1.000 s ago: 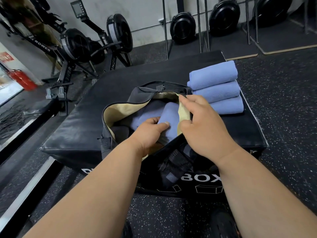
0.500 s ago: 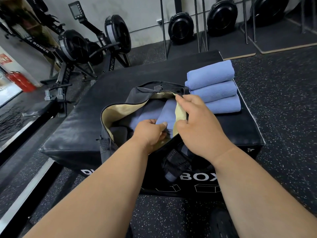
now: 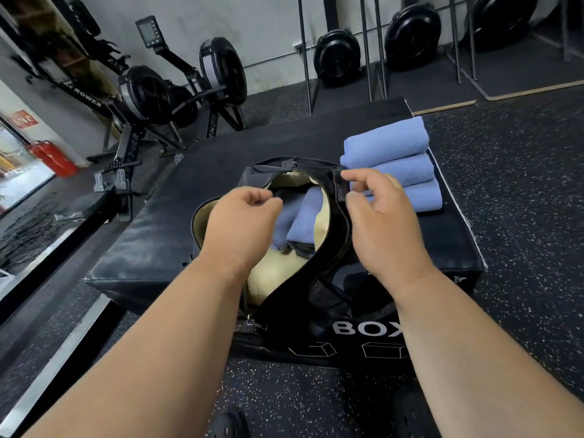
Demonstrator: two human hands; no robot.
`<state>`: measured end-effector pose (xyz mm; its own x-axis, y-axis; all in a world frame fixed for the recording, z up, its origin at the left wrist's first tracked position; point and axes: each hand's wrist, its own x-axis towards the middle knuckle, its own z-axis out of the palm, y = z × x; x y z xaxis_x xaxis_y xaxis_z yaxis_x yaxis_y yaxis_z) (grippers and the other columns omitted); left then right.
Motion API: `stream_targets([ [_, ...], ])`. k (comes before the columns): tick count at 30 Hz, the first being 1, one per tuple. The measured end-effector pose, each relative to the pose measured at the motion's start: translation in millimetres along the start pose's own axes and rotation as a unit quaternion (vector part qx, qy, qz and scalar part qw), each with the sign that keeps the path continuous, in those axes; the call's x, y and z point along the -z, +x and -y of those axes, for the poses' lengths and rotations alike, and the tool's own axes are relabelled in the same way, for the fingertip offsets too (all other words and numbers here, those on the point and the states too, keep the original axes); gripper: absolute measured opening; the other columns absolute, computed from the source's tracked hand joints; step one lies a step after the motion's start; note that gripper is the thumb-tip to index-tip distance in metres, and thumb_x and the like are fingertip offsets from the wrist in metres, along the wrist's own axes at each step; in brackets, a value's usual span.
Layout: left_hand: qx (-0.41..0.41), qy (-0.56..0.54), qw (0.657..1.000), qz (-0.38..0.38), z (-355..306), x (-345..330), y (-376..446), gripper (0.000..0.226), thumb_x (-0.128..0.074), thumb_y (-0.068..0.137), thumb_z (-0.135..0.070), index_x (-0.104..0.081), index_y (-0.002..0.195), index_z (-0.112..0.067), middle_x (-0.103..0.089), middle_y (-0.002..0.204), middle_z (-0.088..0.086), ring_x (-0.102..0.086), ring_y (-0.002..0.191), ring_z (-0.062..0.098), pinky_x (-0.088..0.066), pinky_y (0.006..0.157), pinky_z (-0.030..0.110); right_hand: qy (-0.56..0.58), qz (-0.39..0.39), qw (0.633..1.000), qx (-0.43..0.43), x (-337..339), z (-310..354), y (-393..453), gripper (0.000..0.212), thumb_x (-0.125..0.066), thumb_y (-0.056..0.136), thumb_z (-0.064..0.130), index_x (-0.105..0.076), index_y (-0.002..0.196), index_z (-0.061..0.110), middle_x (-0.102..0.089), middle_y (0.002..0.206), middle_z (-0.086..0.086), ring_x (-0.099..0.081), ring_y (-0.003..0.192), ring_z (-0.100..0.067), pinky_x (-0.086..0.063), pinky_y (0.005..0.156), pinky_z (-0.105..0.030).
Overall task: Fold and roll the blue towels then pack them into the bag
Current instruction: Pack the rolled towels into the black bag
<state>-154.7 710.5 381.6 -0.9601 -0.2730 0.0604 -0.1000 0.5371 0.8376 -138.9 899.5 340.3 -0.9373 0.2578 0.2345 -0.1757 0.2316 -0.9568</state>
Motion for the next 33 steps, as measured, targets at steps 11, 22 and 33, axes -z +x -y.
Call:
stream_targets([
  [11,-0.195,0.121,0.973,0.034,-85,-61,-23,0.025,-0.064,0.09,-0.027,-0.068,0.115,-0.032,-0.073,0.088,-0.018,-0.067,0.084,0.002,-0.054,0.081,0.026,0.053,-0.134,0.985,-0.092,49,-16,9,0.035,-0.043,0.091,0.029,-0.064,0.116,0.04,-0.064,0.099,0.011,-0.057,0.089,-0.017,-0.049,0.081,-0.04],
  [22,-0.114,0.294,0.941,0.123,-104,-139,63,0.049,-0.057,0.095,-0.031,-0.055,0.143,-0.02,-0.067,0.128,0.005,-0.063,0.107,0.027,-0.047,0.085,0.033,0.043,-0.144,0.98,-0.131,86,-32,18,0.031,-0.047,0.098,0.021,-0.066,0.12,0.034,-0.066,0.108,0.013,-0.057,0.097,-0.012,-0.041,0.08,-0.033],
  [33,-0.076,0.431,0.888,0.14,-119,-195,103,0.041,-0.034,0.11,-0.024,-0.053,0.144,-0.011,-0.048,0.148,0.021,-0.051,0.132,0.039,-0.046,0.104,0.045,0.037,-0.147,0.979,-0.133,95,-48,33,0.037,-0.043,0.089,0.031,-0.066,0.118,0.034,-0.067,0.11,0.007,-0.058,0.101,-0.016,-0.049,0.091,-0.039],
])
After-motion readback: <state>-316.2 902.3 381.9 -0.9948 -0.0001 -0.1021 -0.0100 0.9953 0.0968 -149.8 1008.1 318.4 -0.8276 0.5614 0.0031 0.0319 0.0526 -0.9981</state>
